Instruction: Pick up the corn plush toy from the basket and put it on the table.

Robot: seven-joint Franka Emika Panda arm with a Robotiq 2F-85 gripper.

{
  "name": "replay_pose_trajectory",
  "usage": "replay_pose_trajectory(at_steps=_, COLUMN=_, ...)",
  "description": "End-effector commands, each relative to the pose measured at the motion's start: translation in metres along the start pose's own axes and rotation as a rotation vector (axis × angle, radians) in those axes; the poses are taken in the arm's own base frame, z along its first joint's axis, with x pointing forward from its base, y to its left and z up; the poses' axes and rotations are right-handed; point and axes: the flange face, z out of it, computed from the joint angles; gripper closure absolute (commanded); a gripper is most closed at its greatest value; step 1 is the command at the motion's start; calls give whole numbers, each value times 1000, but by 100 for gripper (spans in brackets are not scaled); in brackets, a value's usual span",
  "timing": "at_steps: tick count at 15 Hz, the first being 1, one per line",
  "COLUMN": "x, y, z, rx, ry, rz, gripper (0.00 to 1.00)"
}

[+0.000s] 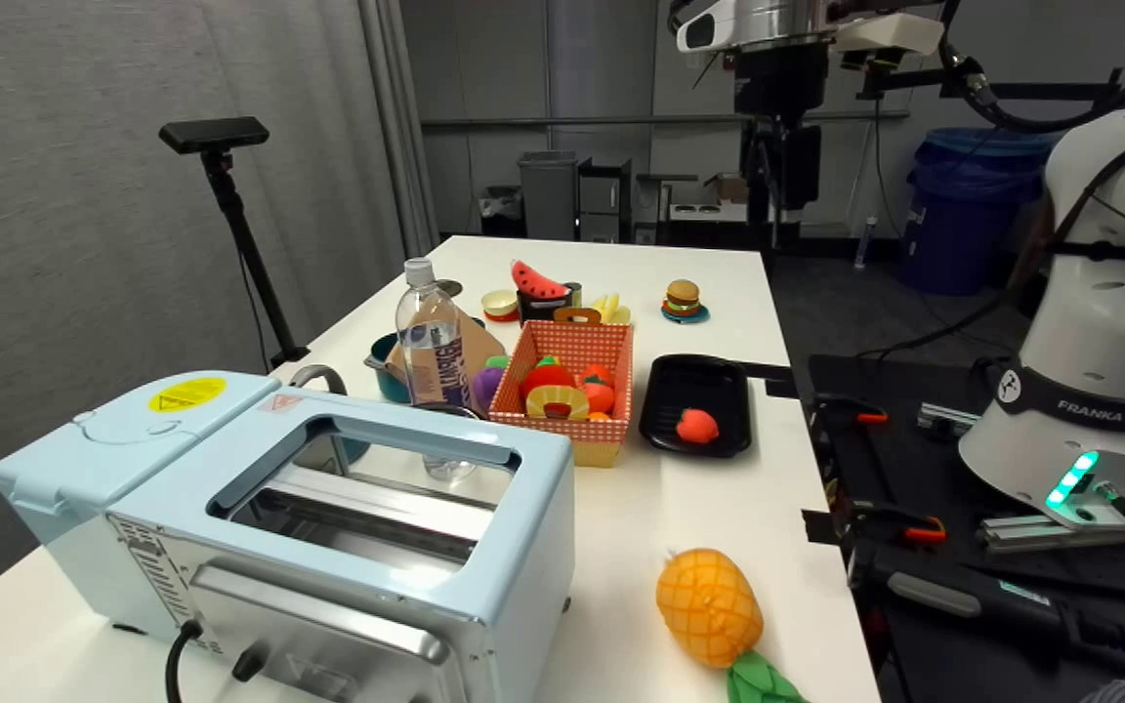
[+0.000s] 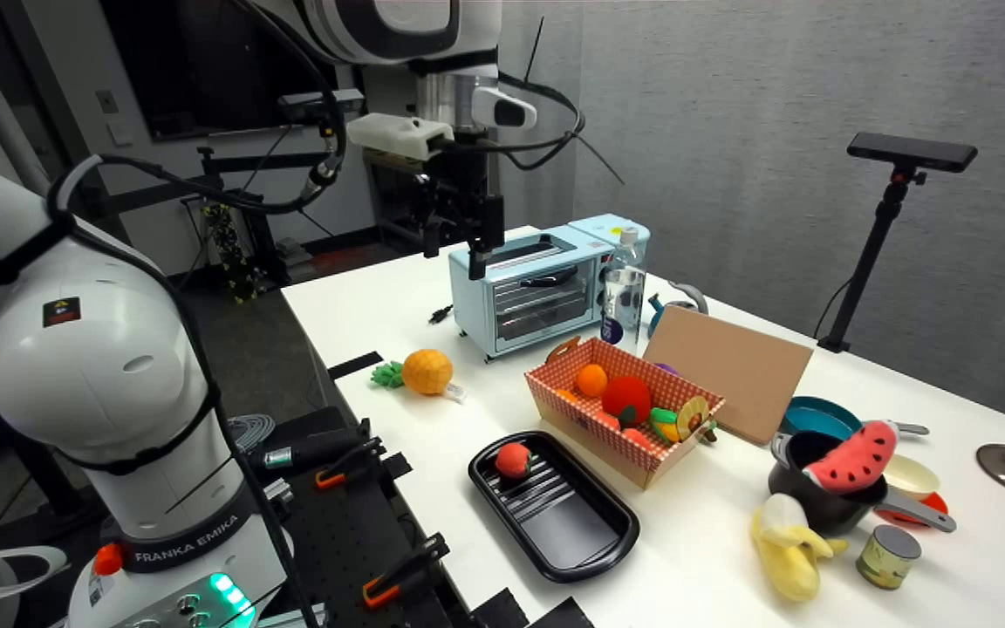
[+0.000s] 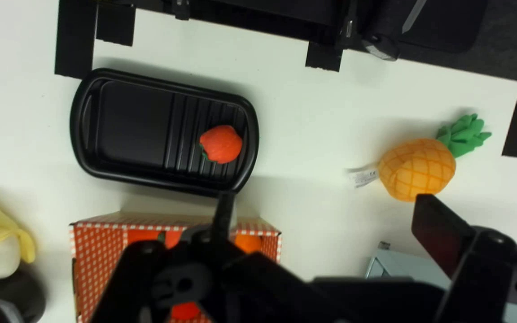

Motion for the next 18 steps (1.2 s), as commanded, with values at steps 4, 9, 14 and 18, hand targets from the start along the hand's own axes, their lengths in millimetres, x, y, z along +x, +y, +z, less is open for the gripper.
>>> replay_pose_trajectory(at_steps=4, x=109, y=31, z=-60, rx=-81, ry=47, rz=128, gripper=0)
replay_pose_trajectory(at_steps=9, x=156, y=44, z=-71, rx=-96, ry=69, rz=205, gripper=0)
replay_pose_trajectory(at_steps=14, x=129, y=36, z=-50, rx=-74, ry=70, rz=291, gripper=0)
replay_pose_trajectory(at_steps=18, x=118, y=54, z=-36, rx=-63, ry=56, rz=292, gripper=0)
